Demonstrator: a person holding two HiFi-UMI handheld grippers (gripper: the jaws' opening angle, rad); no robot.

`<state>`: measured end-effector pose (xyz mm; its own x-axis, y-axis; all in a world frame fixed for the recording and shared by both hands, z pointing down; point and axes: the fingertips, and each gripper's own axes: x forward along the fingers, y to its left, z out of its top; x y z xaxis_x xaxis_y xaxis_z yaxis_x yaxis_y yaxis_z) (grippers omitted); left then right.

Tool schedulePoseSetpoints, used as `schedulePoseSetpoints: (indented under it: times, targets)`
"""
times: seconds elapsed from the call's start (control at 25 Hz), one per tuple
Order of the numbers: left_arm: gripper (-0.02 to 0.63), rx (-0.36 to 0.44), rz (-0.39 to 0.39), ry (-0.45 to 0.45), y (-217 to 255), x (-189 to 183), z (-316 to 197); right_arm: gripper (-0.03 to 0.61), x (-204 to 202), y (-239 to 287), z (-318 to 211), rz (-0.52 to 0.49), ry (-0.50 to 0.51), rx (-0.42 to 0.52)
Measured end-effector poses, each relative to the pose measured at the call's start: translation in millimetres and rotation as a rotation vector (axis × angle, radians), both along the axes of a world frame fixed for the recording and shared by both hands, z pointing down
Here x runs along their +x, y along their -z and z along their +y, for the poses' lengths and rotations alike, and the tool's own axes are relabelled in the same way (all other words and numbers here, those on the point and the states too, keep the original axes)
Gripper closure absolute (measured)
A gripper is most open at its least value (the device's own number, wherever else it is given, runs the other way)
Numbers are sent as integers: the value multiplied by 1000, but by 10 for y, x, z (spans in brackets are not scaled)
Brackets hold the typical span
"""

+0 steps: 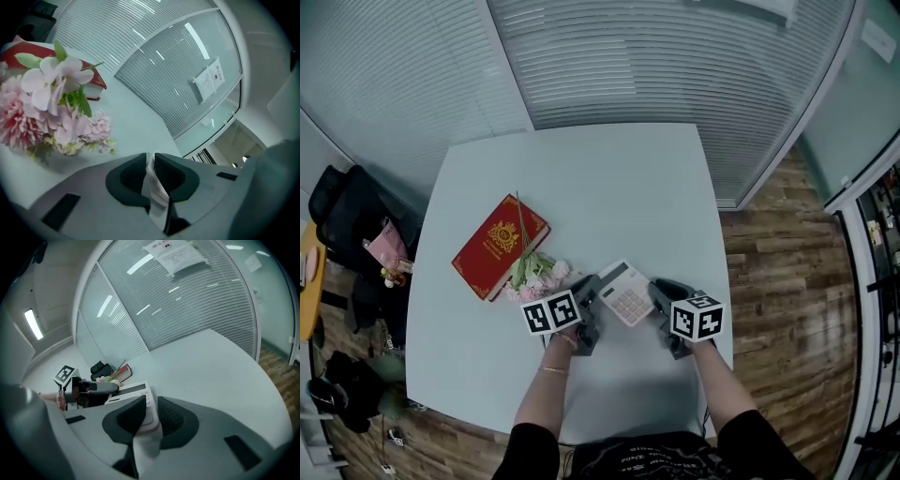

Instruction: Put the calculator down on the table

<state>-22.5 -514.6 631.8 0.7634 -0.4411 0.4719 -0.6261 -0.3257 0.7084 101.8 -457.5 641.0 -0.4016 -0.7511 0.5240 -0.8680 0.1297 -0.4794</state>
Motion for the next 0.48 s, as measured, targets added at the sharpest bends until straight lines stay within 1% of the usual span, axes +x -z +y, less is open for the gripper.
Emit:
schedulePoseSetpoints:
  times: [0.12,0.28,0.48]
  targets:
    - [551,4,-21,-9,-60,68,-54,495,46,-50,-4,-15,-21,-11]
    - [540,15,-37,0,-100,93,-139,499,47,-82,-36,-33,-33,-16]
    - [523,24,-74,3,-146,86,-183,505,8,-102,-37,-54,-32,-12]
